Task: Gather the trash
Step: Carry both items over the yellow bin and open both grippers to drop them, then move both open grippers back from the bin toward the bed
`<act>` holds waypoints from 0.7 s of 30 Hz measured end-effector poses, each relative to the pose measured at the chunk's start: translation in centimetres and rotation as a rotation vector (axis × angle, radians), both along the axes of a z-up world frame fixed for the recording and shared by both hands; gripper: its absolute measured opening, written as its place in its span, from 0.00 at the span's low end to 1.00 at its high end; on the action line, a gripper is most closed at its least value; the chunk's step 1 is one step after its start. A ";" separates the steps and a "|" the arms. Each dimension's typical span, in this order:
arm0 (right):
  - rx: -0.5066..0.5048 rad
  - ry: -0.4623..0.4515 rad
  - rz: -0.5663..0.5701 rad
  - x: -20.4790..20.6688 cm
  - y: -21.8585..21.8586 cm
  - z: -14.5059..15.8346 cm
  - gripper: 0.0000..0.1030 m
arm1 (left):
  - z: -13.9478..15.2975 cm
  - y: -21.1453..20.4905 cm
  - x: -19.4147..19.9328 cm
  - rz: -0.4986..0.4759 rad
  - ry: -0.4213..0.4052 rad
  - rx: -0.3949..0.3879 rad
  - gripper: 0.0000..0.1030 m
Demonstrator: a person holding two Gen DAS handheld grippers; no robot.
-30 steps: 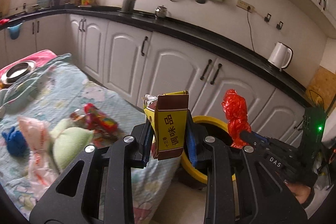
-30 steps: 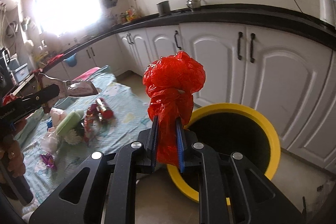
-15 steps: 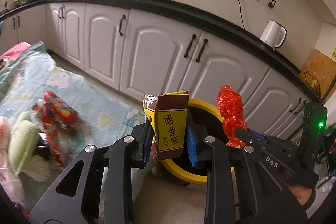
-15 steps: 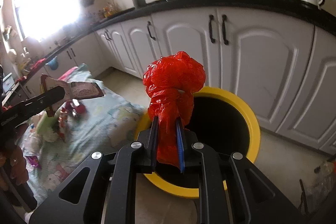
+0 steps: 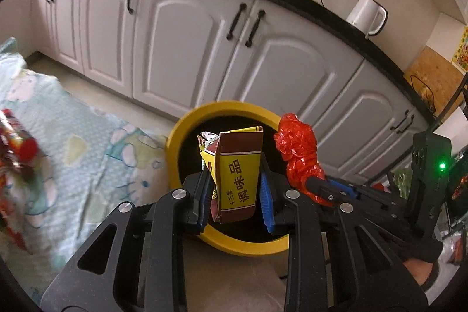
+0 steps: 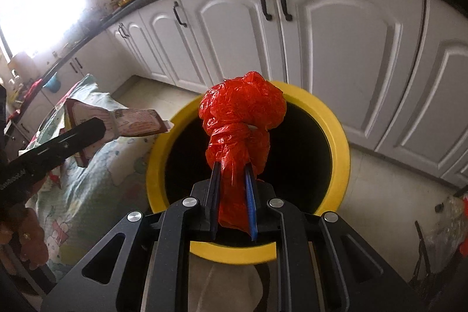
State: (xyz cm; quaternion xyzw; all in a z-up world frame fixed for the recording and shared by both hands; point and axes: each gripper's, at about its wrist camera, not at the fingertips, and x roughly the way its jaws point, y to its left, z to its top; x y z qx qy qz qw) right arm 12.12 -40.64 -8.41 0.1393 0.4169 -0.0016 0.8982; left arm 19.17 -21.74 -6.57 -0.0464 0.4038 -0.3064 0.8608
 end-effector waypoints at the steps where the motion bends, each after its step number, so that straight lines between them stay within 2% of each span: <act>1: 0.002 0.008 -0.003 0.0 -0.1 -0.2 0.15 | -0.3 -0.2 0.2 -0.006 0.012 0.001 0.21; 11: 0.009 0.045 -0.026 0.2 -0.9 -1.2 0.17 | -1.9 -1.6 2.2 -0.016 0.082 0.025 0.21; 12: 0.006 0.046 -0.027 0.3 -1.0 -1.3 0.18 | -2.0 -1.4 2.4 -0.003 0.087 0.021 0.26; 13: 0.003 0.046 -0.033 0.2 -1.1 -1.3 0.24 | -2.0 -1.3 2.6 0.000 0.094 0.014 0.36; 14: -0.001 0.045 -0.043 0.1 -1.1 -1.3 0.30 | -2.0 -1.2 2.8 0.004 0.102 0.006 0.42; 15: -0.005 0.045 -0.046 0.1 -1.2 -1.3 0.31 | -2.1 -0.9 2.8 0.008 0.107 -0.001 0.51; 17: -0.017 0.043 -0.055 -0.1 -1.2 -1.3 0.34 | -2.1 -0.5 2.8 0.020 0.108 -0.002 0.54; 21: -0.036 0.029 -0.075 -0.2 -1.4 -1.0 0.44 | -1.8 0.4 2.5 0.040 0.109 -0.031 0.71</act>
